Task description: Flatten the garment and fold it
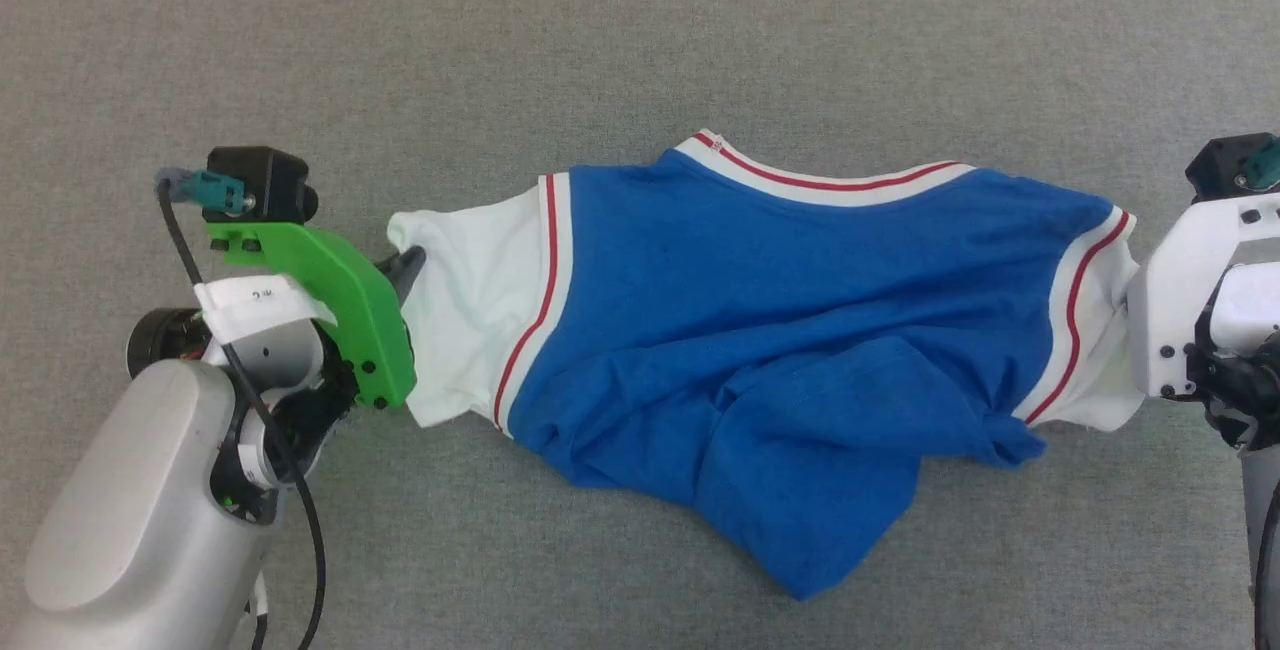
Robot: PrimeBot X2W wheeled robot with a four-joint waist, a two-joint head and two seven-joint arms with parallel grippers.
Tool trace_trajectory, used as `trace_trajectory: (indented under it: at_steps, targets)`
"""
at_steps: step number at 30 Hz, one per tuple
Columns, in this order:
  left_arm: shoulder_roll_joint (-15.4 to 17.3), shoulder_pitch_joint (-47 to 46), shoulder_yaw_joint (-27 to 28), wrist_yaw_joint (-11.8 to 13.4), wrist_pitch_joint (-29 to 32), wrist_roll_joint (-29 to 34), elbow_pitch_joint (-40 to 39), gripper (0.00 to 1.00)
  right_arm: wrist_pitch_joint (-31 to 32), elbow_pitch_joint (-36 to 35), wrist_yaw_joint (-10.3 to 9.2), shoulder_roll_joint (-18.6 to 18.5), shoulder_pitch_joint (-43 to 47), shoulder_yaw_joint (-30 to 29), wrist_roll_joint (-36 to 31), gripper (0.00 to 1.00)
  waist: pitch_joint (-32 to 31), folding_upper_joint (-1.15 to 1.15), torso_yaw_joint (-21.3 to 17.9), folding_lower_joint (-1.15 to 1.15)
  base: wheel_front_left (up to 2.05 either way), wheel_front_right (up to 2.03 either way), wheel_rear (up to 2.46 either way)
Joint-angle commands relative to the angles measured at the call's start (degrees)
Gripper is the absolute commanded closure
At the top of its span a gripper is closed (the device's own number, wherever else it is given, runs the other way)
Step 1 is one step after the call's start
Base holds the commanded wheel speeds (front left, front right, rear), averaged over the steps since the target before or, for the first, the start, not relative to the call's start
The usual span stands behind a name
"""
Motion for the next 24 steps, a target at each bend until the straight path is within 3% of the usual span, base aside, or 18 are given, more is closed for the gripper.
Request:
trace_trajectory:
  at_steps: [1, 10, 24]
  targets:
    - [0.33, 0.86, 0.1, 0.1, -0.36, -0.19, 0.14, 1.0, -0.33, 0.99, -0.09, 0.02, 0.3, -0.16, 0.3, 1.0, -0.64, 0.0, -0.06, 0.0, 0.0, 0.0, 0.0]
    - [-0.6, 2.6, 2.14, -1.21, -5.56, -1.42, 1.74, 1.0, -6.02, -1.98, -0.09, 0.43, 1.79, -4.35, 3.55, 1.0, -6.41, 0.0, -0.38, 0.0, 0.0, 0.0, 0.0]
    - [-0.02, 13.76, 7.9, 1.69, -11.41, -4.32, -2.08, 1.0, -10.28, -14.74, -0.09, 4.42, 13.07, -8.96, 14.2, 1.0, -15.26, 0.0, -1.57, 0.0, 0.0, 0.0, 0.0]
